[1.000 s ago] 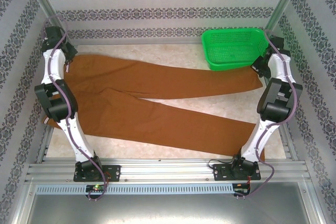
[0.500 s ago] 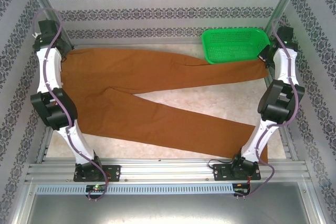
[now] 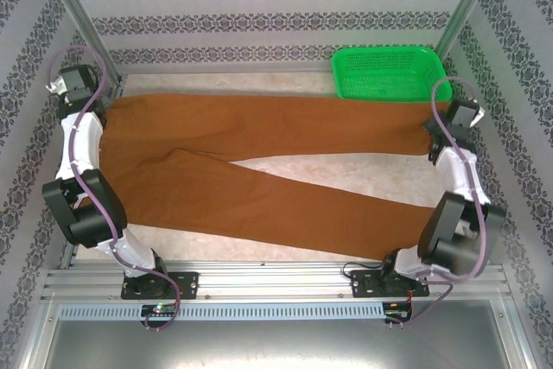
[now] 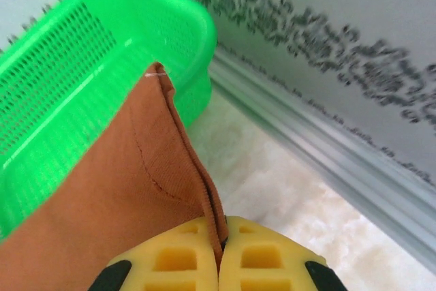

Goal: Roll up the long pants

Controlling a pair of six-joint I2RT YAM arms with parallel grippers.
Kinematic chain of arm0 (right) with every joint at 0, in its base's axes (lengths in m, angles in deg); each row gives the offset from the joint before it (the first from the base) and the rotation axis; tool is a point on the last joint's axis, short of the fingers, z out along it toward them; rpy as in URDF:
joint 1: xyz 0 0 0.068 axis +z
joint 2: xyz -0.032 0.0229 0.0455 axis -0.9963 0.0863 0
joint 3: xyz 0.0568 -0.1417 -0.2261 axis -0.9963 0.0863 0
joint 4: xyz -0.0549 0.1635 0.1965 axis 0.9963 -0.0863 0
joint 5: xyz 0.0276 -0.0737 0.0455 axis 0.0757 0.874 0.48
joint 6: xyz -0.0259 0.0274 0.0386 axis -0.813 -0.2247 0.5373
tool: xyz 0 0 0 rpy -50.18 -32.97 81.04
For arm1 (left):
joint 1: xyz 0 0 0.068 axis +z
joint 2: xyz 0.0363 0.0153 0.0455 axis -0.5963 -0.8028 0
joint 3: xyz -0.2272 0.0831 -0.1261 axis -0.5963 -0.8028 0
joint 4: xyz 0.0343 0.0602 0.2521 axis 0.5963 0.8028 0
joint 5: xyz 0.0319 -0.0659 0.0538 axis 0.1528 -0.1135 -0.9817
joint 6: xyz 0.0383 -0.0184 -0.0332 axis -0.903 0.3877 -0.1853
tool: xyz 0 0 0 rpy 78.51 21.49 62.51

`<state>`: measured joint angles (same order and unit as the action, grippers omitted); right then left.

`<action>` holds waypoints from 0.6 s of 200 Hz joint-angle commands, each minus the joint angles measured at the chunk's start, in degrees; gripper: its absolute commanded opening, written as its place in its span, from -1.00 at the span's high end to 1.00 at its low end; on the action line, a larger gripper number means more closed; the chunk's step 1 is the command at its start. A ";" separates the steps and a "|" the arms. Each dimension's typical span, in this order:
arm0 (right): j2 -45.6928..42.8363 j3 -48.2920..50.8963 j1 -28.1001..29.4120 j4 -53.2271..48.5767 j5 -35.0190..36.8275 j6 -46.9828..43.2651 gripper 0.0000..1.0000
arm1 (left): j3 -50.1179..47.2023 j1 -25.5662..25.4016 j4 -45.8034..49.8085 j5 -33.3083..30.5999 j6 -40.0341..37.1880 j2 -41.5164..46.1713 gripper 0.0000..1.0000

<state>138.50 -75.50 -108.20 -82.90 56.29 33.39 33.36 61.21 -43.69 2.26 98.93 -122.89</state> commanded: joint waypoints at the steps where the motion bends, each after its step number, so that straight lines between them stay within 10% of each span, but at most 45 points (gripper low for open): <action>1: -5.56 5.39 -2.23 13.92 6.14 -0.81 1.00 | -2.27 3.00 -10.28 -4.36 2.67 3.56 1.00; 120: -35.93 27.31 -10.18 -2.94 13.88 12.78 1.00 | -20.75 14.13 -11.91 -1.37 18.10 2.83 1.00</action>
<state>109.01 -49.52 -114.85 -79.75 58.02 39.99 13.12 71.76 -52.08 5.89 112.41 -119.02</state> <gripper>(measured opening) 0.065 0.069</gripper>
